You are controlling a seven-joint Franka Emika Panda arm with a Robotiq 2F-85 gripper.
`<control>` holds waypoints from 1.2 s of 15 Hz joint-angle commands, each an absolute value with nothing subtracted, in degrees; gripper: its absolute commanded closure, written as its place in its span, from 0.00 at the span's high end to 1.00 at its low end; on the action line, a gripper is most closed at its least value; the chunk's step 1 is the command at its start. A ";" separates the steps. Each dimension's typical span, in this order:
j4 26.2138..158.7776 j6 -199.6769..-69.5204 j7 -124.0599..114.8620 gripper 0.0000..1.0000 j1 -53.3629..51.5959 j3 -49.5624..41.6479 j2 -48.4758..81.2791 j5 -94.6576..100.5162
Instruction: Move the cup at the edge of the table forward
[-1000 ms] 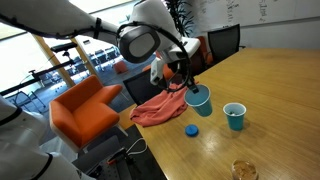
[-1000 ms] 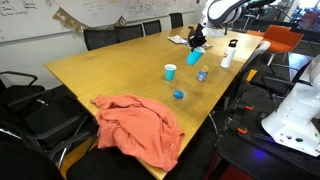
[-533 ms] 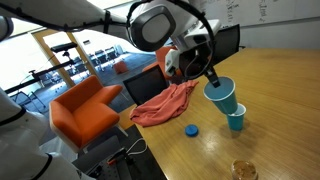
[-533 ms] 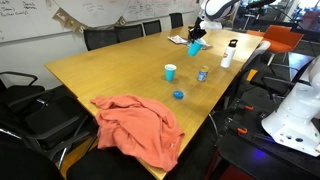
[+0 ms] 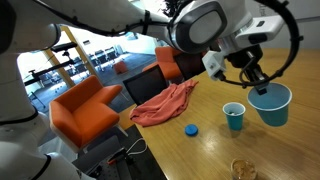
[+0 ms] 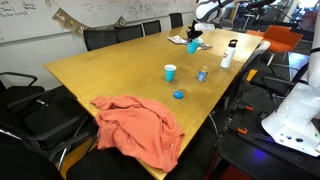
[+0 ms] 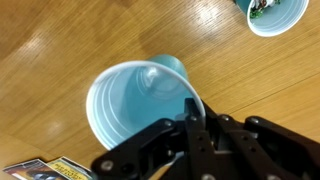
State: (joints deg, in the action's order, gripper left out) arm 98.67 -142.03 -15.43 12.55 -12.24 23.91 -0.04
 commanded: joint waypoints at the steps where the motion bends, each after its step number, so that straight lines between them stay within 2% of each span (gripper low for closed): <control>1: 86.51 -138.53 -13.38 0.01 13.90 -11.76 33.44 -2.13; 12: 64.86 -124.65 -13.91 0.01 17.34 -11.93 52.22 -2.02; 18: 60.35 -125.12 -13.46 0.01 18.12 -12.00 57.82 -1.23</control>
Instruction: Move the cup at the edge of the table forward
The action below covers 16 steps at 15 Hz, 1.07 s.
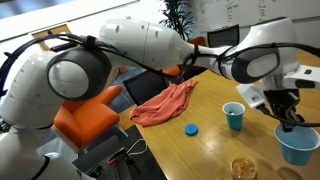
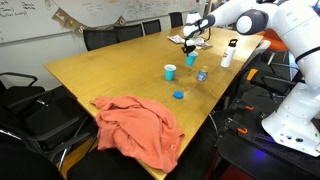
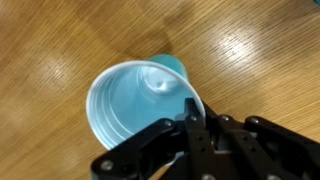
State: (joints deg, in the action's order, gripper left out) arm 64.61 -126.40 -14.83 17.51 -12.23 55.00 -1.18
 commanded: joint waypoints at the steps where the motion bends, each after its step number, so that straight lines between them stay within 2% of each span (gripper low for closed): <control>1: 60.24 -125.56 -13.28 0.01 18.11 -11.88 58.25 -1.25; 13: 63.22 -133.66 -13.12 0.01 17.93 -11.11 60.93 -1.03; 14: 63.22 -133.42 -13.10 0.30 17.92 -11.18 61.03 -0.96; 15: 63.11 -133.83 -12.90 0.31 17.94 -11.22 61.27 -0.83; 16: 63.08 -134.47 -12.85 0.37 17.99 -11.18 61.45 -0.87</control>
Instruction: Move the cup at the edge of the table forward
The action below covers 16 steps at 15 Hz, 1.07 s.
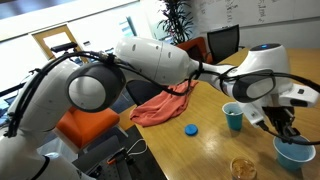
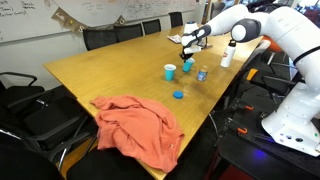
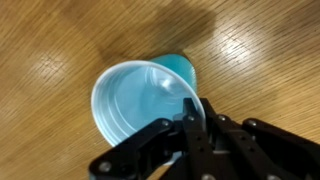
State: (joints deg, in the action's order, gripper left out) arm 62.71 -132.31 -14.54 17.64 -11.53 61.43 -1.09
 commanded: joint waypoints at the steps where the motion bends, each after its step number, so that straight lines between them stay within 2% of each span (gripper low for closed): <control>1: 63.07 -135.02 -12.38 0.45 18.20 -10.84 61.54 -1.17; 3: 73.07 -139.28 -9.29 0.60 17.20 -9.65 53.09 -1.45; 8: 83.55 -140.88 0.15 0.97 18.65 -6.25 41.16 -1.57; 9: 85.78 -140.95 0.50 1.00 18.43 -6.37 38.40 -1.40; 16: 101.45 -139.87 -2.35 1.00 15.93 -8.87 18.86 -1.44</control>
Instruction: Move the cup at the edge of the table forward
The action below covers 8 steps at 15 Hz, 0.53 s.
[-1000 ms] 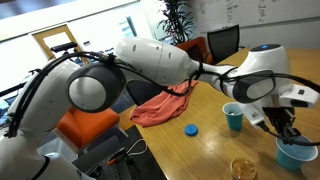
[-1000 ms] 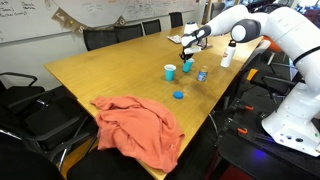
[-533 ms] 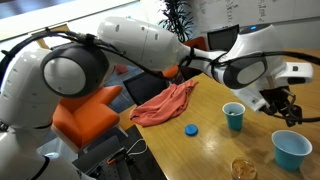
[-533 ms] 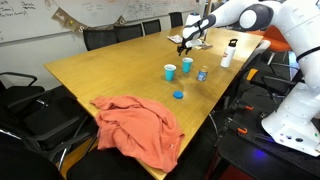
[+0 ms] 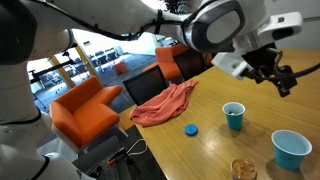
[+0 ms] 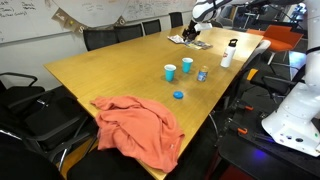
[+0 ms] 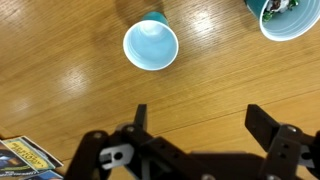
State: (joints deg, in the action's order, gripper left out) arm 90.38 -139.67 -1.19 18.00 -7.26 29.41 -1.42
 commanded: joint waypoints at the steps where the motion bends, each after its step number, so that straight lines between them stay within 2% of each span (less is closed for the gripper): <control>1: 103.94 -139.54 -4.01 1.00 14.98 -9.78 15.97 -0.44; 8: 123.76 -139.64 -18.66 1.00 10.06 -12.28 -4.61 10.47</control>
State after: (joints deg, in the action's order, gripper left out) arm 112.94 -139.50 -12.65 11.94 -12.03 5.72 6.06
